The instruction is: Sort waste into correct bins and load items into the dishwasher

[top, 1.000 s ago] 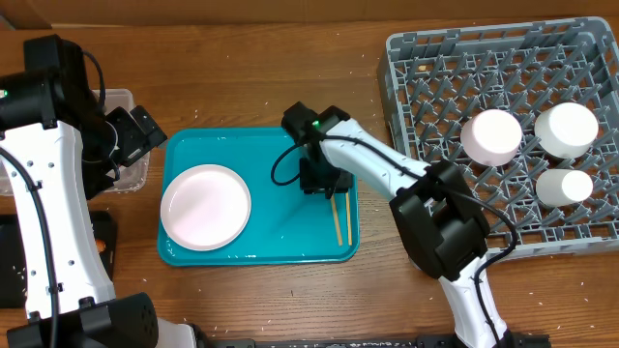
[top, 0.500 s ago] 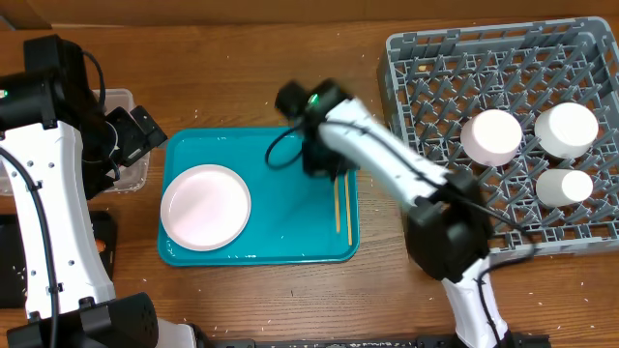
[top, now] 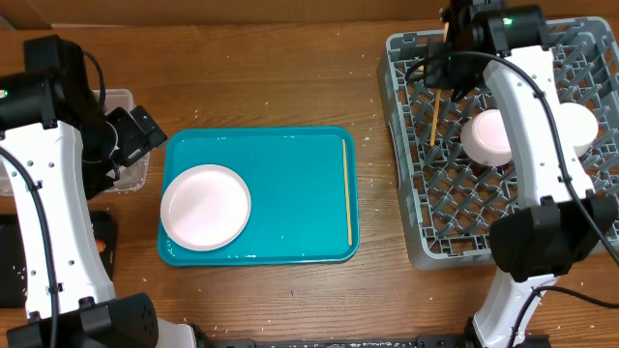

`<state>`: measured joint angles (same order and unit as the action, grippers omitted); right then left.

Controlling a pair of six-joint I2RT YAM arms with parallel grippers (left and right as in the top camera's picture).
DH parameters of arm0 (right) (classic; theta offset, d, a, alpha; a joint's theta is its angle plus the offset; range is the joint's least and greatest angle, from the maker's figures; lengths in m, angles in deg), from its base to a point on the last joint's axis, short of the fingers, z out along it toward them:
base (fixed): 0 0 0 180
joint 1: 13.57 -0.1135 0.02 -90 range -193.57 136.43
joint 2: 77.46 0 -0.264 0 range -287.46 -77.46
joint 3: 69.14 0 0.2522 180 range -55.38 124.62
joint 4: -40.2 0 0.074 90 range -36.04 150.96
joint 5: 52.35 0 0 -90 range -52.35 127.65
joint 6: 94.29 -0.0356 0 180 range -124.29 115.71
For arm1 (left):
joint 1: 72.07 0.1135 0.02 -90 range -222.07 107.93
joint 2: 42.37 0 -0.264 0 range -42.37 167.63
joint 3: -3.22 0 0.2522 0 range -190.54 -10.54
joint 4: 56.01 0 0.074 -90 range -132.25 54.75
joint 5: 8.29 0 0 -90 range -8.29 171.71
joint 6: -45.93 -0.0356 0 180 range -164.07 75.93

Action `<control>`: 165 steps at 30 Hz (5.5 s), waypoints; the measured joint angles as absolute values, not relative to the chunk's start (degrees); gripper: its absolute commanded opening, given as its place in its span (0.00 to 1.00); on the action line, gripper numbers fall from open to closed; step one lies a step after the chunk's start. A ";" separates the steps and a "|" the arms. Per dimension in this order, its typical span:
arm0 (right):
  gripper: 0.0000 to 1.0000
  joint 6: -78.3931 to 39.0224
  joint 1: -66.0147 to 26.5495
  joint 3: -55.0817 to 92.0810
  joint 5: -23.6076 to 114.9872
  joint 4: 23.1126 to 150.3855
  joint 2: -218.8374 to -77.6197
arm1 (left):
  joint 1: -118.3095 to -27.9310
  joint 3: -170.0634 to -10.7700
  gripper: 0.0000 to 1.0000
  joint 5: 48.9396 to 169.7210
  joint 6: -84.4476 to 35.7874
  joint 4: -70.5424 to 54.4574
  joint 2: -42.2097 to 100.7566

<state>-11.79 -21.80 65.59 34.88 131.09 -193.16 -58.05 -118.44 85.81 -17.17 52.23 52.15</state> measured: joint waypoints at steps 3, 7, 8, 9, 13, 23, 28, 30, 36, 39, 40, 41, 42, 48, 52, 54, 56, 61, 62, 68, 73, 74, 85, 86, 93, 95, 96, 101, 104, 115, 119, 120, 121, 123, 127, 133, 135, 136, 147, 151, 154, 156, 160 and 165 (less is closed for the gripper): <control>0.06 -8.28 -21.58 60.10 36.17 127.15 -193.59 | -58.05 -118.44 1.00 85.81 -17.17 52.25 52.15; 0.18 -5.76 -21.58 55.67 37.05 124.88 -193.85 | -58.05 -118.44 1.00 85.81 -17.17 52.25 52.15; 0.24 -5.30 -21.58 55.16 37.20 124.92 -193.88 | -58.05 -118.44 1.00 85.81 -17.17 52.25 52.15; 0.29 -4.95 -21.58 54.90 37.26 124.97 -193.88 | -58.05 -118.44 1.00 85.79 -17.17 52.25 52.15; 0.37 -4.21 -21.58 54.81 37.50 125.49 -193.88 | -58.05 -118.44 1.00 85.81 -17.17 52.25 52.15; 0.59 -6.07 -22.83 60.02 52.24 134.26 -192.30 | -58.05 -118.44 1.00 85.81 -17.17 52.23 52.15; 0.88 -11.20 -32.51 60.06 53.90 132.22 -190.66 | -58.05 -118.44 1.00 85.79 -17.17 52.25 52.15; 0.95 -15.18 -37.86 58.62 50.01 129.82 -190.66 | -58.05 -118.44 1.00 85.81 -17.17 52.25 52.15; 0.95 -28.45 -48.53 48.48 39.67 121.58 -192.63 | -58.05 -118.42 1.00 85.79 -17.17 52.25 52.15; 0.95 -30.61 -48.53 45.85 38.29 120.07 -195.93 | -58.05 -118.42 1.00 85.81 -17.17 52.23 52.15; 0.94 -31.51 -48.49 44.65 37.85 119.39 -198.10 | -58.05 -118.42 1.00 85.81 -17.17 52.25 52.15; 0.94 -31.68 -48.49 44.11 37.79 119.06 -198.84 | -58.05 -118.42 1.00 85.81 -17.17 52.25 52.15; 0.94 -31.99 -48.46 43.34 37.77 118.82 -199.56 | -58.05 -118.42 1.00 85.81 -17.17 52.25 52.15; 0.94 -32.76 -48.55 42.86 37.83 116.55 -200.70 | -58.05 -118.42 1.00 85.81 -17.17 52.25 52.15; 0.94 -32.80 -48.55 42.86 37.83 114.91 -202.03 | -58.05 -118.42 1.00 85.81 -17.17 52.25 52.15; 0.94 -32.80 -48.53 42.86 37.83 114.67 -203.06 | -58.05 -118.42 1.00 85.81 -17.17 52.25 52.15; 0.93 -32.84 -48.55 42.86 37.85 114.47 -204.17 | -58.05 -118.42 1.00 85.81 -17.17 52.25 52.15; 0.66 -33.30 -48.88 42.92 38.01 114.43 -205.37 | -58.05 -118.42 1.00 85.79 -17.17 52.25 52.15; 0.52 -33.43 -48.88 42.90 37.92 114.69 -205.40 | -58.05 -118.42 1.00 85.79 -17.17 52.23 52.15; 0.04 -36.36 -49.62 42.90 37.57 114.58 -205.50 | -58.05 -118.42 1.00 85.81 -17.17 52.25 52.15; 0.04 -36.71 -50.19 46.71 38.38 122.34 -205.79 | -58.05 -118.42 1.00 85.81 -17.17 52.27 52.15; 0.04 -36.49 -49.84 49.13 38.42 124.38 -205.79 | -58.05 -118.42 1.00 85.81 -17.17 52.23 52.15; 0.04 -24.69 -30.28 69.92 29.90 134.58 -191.21 | -58.05 -118.42 1.00 85.81 -17.17 52.25 52.15; 0.05 -22.83 -27.96 70.16 29.70 134.58 -190.07 | -58.05 -118.42 1.00 85.81 -17.17 52.25 52.15; 0.05 -13.28 -20.36 68.96 29.05 132.55 -192.11 | -58.05 -118.42 1.00 85.81 -17.17 52.23 52.15; 0.06 -12.01 -20.42 68.80 29.18 132.20 -194.25 | -58.05 -118.42 1.00 85.81 -17.17 52.25 52.15; 0.05 -11.71 -20.42 68.65 29.31 132.00 -194.99 | -58.05 -118.42 1.00 85.81 -17.17 52.25 52.15; 0.09 -10.66 -20.57 68.54 31.32 131.50 -199.08 | -58.07 -118.42 1.00 85.79 -17.17 52.23 52.15; 0.17 -10.29 -20.75 68.26 32.76 131.54 -199.73 | -58.05 -118.42 1.00 85.79 -17.15 52.27 52.15; 0.61 -10.29 -20.84 68.26 37.37 134.36 -199.78 | -58.05 -118.42 1.00 85.81 -17.17 52.27 52.15; 0.57 -10.26 -21.21 68.26 42.66 136.22 -199.78 | -58.05 -118.42 1.00 85.81 -17.17 52.25 52.15; 0.57 -10.26 -21.89 68.26 45.20 136.33 -199.78 | -58.05 -118.42 1.00 85.79 -17.17 52.25 52.15; 0.57 -10.35 -22.67 68.26 47.10 136.33 -199.78 | -58.05 -118.39 1.00 85.81 -17.17 52.23 52.15; 0.59 -10.96 -25.73 68.26 50.40 135.63 -199.78 | -58.07 -118.39 1.00 85.81 -17.17 52.25 52.15; 0.72 -14.88 -36.84 68.24 53.31 130.95 -199.78 | -58.05 -118.39 1.00 85.79 -17.17 52.23 52.15; 0.75 -25.19 -55.13 68.21 49.50 123.24 -202.25 | -58.05 -118.42 1.00 85.81 -17.17 52.25 52.15; 0.73 -26.81 -58.67 68.21 48.63 121.95 -204.56 | -58.05 -118.39 1.00 85.81 -17.17 52.23 52.15; 0.69 -27.40 -60.07 68.21 47.93 121.43 -205.83 | -58.05 -118.42 1.00 85.81 -17.17 52.23 52.15; 0.42 -33.63 -67.33 68.02 41.09 120.53 -217.92 | -58.05 -118.39 1.00 85.81 -17.17 52.23 52.15; 0.23 -35.75 -67.28 68.02 38.77 121.51 -218.44 | -58.05 -118.39 1.00 85.81 -17.17 52.25 52.15; 0.13 -37.39 -67.22 68.02 35.58 124.09 -218.75 | -58.05 -118.39 1.00 85.81 -17.17 52.25 52.15; 0.06 -38.33 -67.06 68.02 33.99 125.73 -218.77 | -58.05 -118.39 1.00 85.79 -17.17 52.25 52.15; 0.04 -39.16 -65.53 68.24 33.15 128.64 -218.75 | -58.05 -118.39 1.00 85.81 -17.17 52.25 52.15; 0.04 -40.38 -61.58 68.43 29.83 136.22 -218.75 | -58.05 -118.39 1.00 85.81 -17.17 52.23 52.15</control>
<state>-40.38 -61.58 68.43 29.83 136.22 -218.75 -58.05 -118.39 85.81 -17.17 52.23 52.15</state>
